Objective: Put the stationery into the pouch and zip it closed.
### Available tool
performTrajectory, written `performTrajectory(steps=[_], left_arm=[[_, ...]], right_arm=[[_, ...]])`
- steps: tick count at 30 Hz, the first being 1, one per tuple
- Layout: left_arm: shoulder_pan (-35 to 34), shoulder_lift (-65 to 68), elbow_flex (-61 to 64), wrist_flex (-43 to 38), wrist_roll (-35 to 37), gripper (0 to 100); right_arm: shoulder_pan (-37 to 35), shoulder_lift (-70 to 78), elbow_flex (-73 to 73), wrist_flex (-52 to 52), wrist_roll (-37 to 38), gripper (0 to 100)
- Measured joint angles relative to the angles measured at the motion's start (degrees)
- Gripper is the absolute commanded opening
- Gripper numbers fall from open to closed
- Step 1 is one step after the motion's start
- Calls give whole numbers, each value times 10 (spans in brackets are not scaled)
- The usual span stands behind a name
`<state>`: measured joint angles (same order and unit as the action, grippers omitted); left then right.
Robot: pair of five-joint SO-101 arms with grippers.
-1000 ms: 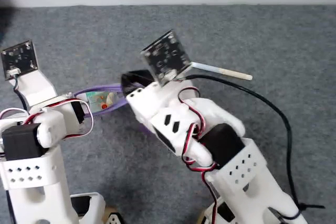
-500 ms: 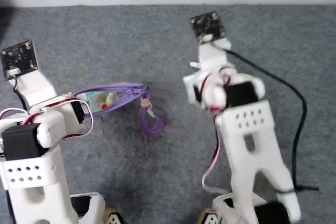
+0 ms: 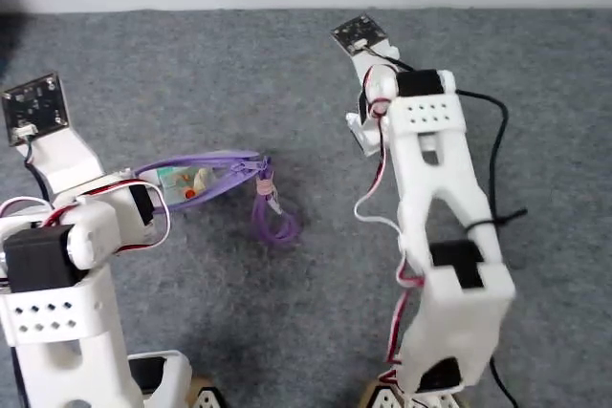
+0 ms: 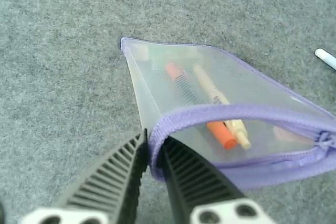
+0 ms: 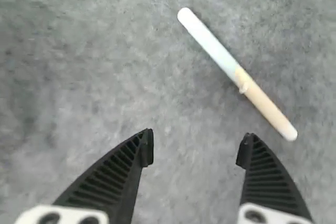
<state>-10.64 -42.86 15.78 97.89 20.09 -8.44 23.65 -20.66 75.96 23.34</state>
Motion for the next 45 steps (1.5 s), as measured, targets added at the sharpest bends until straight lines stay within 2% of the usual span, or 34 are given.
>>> performTrajectory(steps=[9, 16, 22, 25, 35, 38, 40, 45], left_arm=[[0, 0, 0, 0, 0, 13], [0, 0, 0, 0, 0, 13], [0, 0, 0, 0, 0, 13], [0, 0, 0, 0, 0, 13], [0, 0, 0, 0, 0, 13], [0, 0, 0, 0, 0, 13], [0, 0, 0, 0, 0, 13], [0, 0, 0, 0, 0, 13]], right_arm=[[25, 261, -277, 4, 36, 267], [23, 399, -467, 38, 73, 257], [24, 459, -536, 102, 76, 69], [27, 466, -570, 131, 76, 7], [23, 476, -633, 240, 76, 14], [23, 476, -653, 243, 76, 22], [23, 476, -673, 243, 76, 69], [23, 476, -705, 236, 76, 258]])
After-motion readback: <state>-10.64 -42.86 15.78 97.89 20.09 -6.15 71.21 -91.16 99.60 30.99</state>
